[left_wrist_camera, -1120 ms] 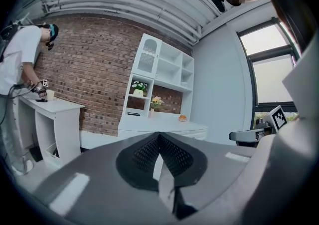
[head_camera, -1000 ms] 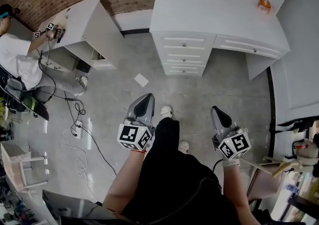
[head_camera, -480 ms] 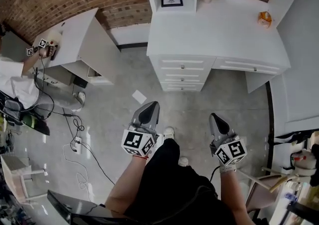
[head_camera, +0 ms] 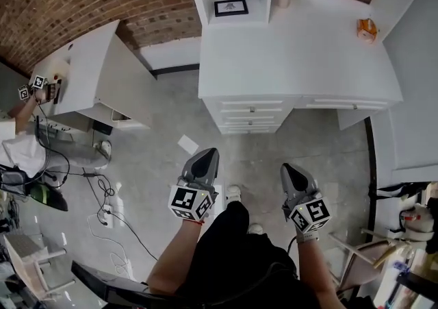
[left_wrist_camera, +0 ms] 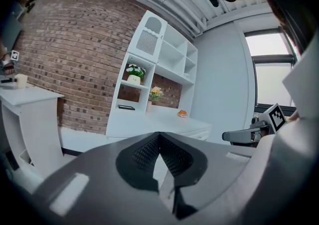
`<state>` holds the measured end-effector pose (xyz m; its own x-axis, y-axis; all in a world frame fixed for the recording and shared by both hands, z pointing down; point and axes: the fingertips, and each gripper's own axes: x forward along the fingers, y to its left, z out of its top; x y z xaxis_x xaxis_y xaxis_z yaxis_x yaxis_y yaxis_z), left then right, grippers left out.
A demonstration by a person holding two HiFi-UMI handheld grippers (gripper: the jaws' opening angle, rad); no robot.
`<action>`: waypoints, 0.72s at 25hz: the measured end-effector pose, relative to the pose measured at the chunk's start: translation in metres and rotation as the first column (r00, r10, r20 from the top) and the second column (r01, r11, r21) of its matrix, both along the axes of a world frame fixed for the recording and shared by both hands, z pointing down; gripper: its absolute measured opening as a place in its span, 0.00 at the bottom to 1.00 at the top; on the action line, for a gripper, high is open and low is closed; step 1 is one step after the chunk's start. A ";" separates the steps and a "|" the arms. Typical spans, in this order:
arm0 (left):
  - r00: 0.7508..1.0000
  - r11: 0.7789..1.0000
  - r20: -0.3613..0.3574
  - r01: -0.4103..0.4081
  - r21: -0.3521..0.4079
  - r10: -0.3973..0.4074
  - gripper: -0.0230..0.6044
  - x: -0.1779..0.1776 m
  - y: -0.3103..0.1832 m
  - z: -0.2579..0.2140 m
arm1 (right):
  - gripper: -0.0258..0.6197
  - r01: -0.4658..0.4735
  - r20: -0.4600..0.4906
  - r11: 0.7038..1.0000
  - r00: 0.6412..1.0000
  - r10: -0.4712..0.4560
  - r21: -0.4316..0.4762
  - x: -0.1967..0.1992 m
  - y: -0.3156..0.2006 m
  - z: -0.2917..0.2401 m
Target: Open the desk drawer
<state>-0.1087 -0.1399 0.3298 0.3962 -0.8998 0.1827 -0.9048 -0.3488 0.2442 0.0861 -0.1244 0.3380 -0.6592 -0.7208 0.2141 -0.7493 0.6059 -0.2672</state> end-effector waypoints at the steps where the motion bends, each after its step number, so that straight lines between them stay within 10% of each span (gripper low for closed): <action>1: 1.000 1.000 -0.003 -0.010 -0.003 0.010 0.04 -0.001 -0.008 0.003 | 0.04 -0.007 -0.002 1.000 1.000 0.007 -0.004 -0.004 -0.006 0.001; 18: 0.989 0.990 -0.064 -0.135 -0.046 0.132 0.04 0.007 -0.067 0.071 | 0.04 -0.049 -0.012 0.998 0.999 0.048 -0.033 -0.047 -0.065 0.055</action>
<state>-0.1019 -0.2067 0.4010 0.5236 -0.8285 0.1985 -0.8341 -0.4510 0.3176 0.0390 -0.1890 0.3931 -0.6212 -0.7443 0.2454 -0.7806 0.5599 -0.2778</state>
